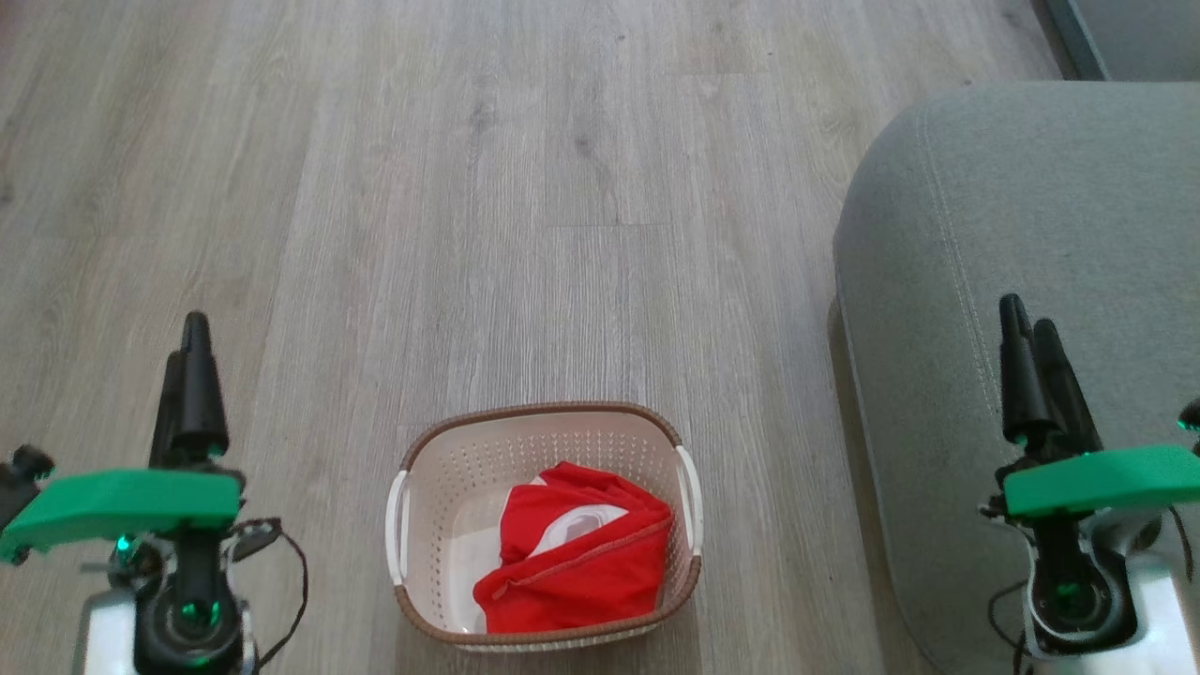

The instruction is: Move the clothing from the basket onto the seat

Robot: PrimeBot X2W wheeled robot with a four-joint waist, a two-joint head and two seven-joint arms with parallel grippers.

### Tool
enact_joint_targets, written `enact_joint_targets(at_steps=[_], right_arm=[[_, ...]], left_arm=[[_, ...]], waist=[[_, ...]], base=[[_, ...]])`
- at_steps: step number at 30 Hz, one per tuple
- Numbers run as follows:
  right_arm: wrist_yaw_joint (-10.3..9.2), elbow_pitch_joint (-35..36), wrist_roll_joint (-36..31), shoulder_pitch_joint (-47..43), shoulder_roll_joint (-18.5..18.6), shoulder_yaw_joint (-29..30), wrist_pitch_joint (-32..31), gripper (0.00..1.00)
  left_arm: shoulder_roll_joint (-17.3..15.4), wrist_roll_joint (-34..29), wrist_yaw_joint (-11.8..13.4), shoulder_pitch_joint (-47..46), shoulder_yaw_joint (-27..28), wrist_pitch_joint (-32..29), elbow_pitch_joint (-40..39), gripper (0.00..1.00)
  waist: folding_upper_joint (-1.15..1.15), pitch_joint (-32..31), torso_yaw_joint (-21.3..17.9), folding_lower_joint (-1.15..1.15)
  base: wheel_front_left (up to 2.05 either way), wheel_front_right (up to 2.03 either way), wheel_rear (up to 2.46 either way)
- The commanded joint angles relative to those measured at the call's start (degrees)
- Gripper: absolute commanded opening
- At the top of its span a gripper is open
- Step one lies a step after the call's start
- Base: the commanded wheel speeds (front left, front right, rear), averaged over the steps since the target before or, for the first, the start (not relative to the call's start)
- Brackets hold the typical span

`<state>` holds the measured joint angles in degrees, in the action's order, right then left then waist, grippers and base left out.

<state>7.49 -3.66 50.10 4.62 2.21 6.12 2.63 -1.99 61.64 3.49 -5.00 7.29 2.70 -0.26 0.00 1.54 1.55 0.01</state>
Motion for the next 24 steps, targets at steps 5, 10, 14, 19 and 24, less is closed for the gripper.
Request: enact_joint_targets(at_steps=[5,10,14,19,24], right_arm=[[0.0,4.34,-6.64,4.12,1.37,-2.14,1.5,1.0],[0.0,5.2,-10.03,4.28,1.86,-3.37,2.17,1.0],[0.0,6.21,-13.91,4.42,2.34,-4.62,2.85,1.0],[0.0,7.0,-18.49,4.5,2.74,-5.78,3.7,1.0],[0.0,6.68,-22.68,4.27,3.08,-6.77,4.55,1.0]], left_arm=[[-0.56,-8.24,4.82,-4.18,-2.41,1.56,-6.36,1.0],[-0.58,-12.87,8.41,-4.19,-4.65,2.23,-7.96,1.0],[-0.6,-17.2,10.79,-4.16,-7.06,2.9,-8.97,1.0],[-0.63,-21.8,12.04,-3.95,-10.06,3.74,-8.95,1.0],[-0.65,-26.77,11.83,-3.58,-12.94,4.58,-8.1,1.0]], waist=[[0.0,0.23,0.21,0.0],[0.0,0.25,0.4,0.0],[0.0,0.23,0.54,0.0],[0.0,0.1,0.74,0.0],[0.0,-0.12,0.82,0.0]], base=[[0.0,0.0,0.0],[0.0,0.0,0.0],[0.0,0.0,0.0],[0.0,0.0,0.0],[0.0,0.0,0.0]])
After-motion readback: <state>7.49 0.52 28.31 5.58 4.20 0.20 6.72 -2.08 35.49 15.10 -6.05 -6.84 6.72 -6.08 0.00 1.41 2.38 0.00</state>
